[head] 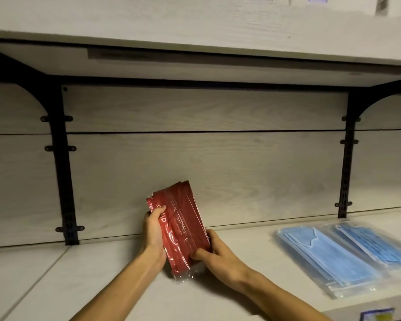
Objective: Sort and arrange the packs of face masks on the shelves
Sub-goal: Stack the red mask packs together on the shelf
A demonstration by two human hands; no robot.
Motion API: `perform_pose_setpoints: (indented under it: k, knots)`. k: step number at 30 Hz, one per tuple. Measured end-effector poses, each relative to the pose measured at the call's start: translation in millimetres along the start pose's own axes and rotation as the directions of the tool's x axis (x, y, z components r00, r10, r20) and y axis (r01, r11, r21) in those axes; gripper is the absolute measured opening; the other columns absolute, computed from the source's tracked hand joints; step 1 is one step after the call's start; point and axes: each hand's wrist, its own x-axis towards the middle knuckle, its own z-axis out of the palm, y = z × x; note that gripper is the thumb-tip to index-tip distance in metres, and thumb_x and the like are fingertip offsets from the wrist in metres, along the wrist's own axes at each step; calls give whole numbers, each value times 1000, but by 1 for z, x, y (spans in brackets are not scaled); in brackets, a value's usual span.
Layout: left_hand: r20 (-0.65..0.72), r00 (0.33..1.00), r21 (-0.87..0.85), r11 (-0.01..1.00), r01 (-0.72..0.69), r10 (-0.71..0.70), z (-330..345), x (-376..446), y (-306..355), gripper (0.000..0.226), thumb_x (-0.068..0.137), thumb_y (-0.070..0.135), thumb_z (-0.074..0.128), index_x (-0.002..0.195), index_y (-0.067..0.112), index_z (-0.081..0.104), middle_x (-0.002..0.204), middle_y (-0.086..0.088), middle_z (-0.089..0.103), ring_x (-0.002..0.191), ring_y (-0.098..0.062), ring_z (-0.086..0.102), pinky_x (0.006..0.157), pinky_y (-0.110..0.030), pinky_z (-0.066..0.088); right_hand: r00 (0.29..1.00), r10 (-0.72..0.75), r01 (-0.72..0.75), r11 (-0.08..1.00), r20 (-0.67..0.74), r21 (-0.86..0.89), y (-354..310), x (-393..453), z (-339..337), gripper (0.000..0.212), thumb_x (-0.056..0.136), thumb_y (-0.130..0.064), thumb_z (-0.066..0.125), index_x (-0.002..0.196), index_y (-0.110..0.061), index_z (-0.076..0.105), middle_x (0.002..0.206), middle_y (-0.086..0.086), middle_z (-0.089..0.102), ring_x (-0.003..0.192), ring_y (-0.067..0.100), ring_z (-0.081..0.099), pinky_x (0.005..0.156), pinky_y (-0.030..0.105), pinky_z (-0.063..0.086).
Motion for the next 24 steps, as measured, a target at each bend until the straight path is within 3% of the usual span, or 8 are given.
perform_pose_setpoints:
  k: [5,9,11,14,16,19,22,24]
  knots:
    - [42,999,-3,1000,-2,2,2,-3,-1,59,82,39,66,126,1,64,94,-19,70,73,-33,69,65,-40,58,999,22,-21,999,32,-28,3,0,-1,43,76,-30,58,119,-27,52,105,-5,71,99,11,67,91,28,52]
    - [71,997,38,999,7,-10,0,-3,0,50,88,37,61,119,-1,68,90,-19,72,73,-33,69,77,-44,57,999,-1,3,999,40,-46,8,3,-1,41,78,-27,58,119,-28,52,111,-1,71,109,20,66,101,40,51]
    - [83,997,54,999,4,-9,0,-2,3,46,85,35,63,115,0,70,97,-20,72,79,-34,69,84,-47,55,1000,-12,12,1000,0,4,6,5,-4,42,81,-13,61,121,-19,53,109,4,72,104,22,69,97,38,55]
    - [77,996,72,996,-59,53,-5,-1,14,26,82,24,66,101,7,70,94,-17,69,77,-28,66,85,-41,51,988,-27,42,995,-152,91,3,11,-16,37,74,3,65,110,-5,60,91,9,74,80,18,71,75,28,58]
    - [126,990,111,991,-71,57,-15,-2,23,32,71,18,71,101,7,66,89,-14,68,79,-25,63,84,-39,49,962,-33,69,989,-270,128,-1,13,-26,30,75,12,67,101,-2,64,82,6,74,70,13,69,63,18,53]
    - [258,966,248,967,-53,-13,-41,-6,40,35,64,14,76,97,4,69,91,-15,72,88,-26,64,93,-38,48,935,-12,90,975,-355,203,-2,19,-36,34,78,18,66,103,-3,67,87,9,76,68,8,71,60,14,52]
    - [358,930,460,882,-99,-82,-71,-11,55,60,63,25,84,116,4,67,114,-18,73,103,-31,68,104,-44,46,936,-8,79,979,-353,188,1,21,-35,31,78,16,69,102,-2,66,93,12,76,74,11,71,64,18,54]
    - [335,941,522,842,-138,-54,-89,-12,57,74,57,28,90,124,12,63,120,-11,72,109,-29,70,102,-44,49,947,-17,66,988,-322,141,4,21,-31,24,80,16,67,99,0,67,90,13,75,74,13,71,67,22,57]
